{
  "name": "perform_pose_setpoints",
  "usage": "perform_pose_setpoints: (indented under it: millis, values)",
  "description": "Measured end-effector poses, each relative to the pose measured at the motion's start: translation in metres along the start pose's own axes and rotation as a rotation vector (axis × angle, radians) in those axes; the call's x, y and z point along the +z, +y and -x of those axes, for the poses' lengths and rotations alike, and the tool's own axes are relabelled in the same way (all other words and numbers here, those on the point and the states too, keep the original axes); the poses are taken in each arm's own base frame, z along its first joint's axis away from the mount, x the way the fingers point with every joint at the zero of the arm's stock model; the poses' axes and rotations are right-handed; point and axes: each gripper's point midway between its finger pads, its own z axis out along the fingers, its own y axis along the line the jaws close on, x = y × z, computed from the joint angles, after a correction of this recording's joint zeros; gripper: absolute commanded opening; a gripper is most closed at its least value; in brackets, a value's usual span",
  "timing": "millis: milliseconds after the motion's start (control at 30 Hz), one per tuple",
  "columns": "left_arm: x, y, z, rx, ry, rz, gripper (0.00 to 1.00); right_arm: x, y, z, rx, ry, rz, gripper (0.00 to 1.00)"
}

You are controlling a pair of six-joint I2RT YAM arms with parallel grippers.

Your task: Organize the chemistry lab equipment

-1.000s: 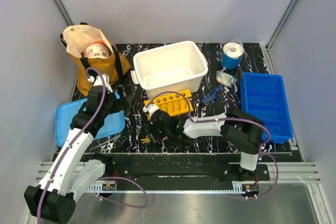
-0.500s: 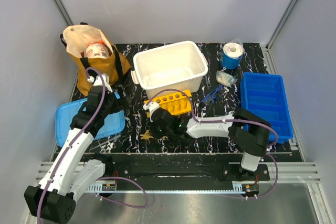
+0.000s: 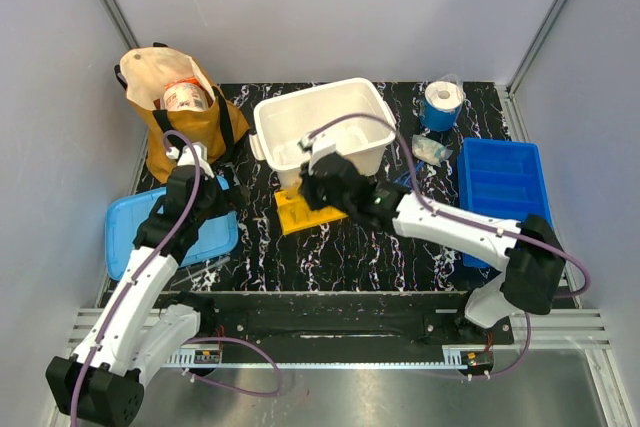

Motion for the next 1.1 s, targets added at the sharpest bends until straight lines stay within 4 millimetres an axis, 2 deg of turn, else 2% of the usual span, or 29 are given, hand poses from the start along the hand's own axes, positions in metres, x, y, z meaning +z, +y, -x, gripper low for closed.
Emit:
perform_pose_setpoints:
  millis: [200,300,400,467,633,833,967,1100]
  values:
    - [-0.001,-0.002,0.0,0.0,-0.001,-0.014,0.95,-0.008,-0.074,0.084,-0.016,-0.147,-0.157,0.13]
    - [-0.001,-0.005,0.0,0.003,0.002,-0.03,0.94,-0.011,-0.103,0.121,-0.057,-0.216,-0.216,0.14]
    - [0.0,-0.01,0.0,0.004,0.008,-0.054,0.93,-0.003,-0.125,0.143,-0.1,-0.247,-0.258,0.14]
    - [0.001,-0.012,-0.002,0.007,0.019,-0.068,0.92,0.01,-0.138,0.153,-0.129,-0.248,-0.282,0.14]
    - [0.005,-0.015,-0.008,0.012,0.053,-0.081,0.91,0.05,-0.163,0.152,-0.169,-0.203,-0.311,0.14]
    - [0.008,-0.015,-0.013,0.02,0.08,-0.085,0.89,0.09,-0.181,0.126,-0.182,-0.124,-0.317,0.2]
    - [0.011,-0.015,-0.016,0.023,0.094,-0.084,0.86,0.105,-0.187,0.106,-0.178,-0.074,-0.322,0.29]
    - [0.015,-0.014,-0.021,0.025,0.118,-0.078,0.83,0.106,-0.187,0.103,-0.17,-0.066,-0.324,0.33]
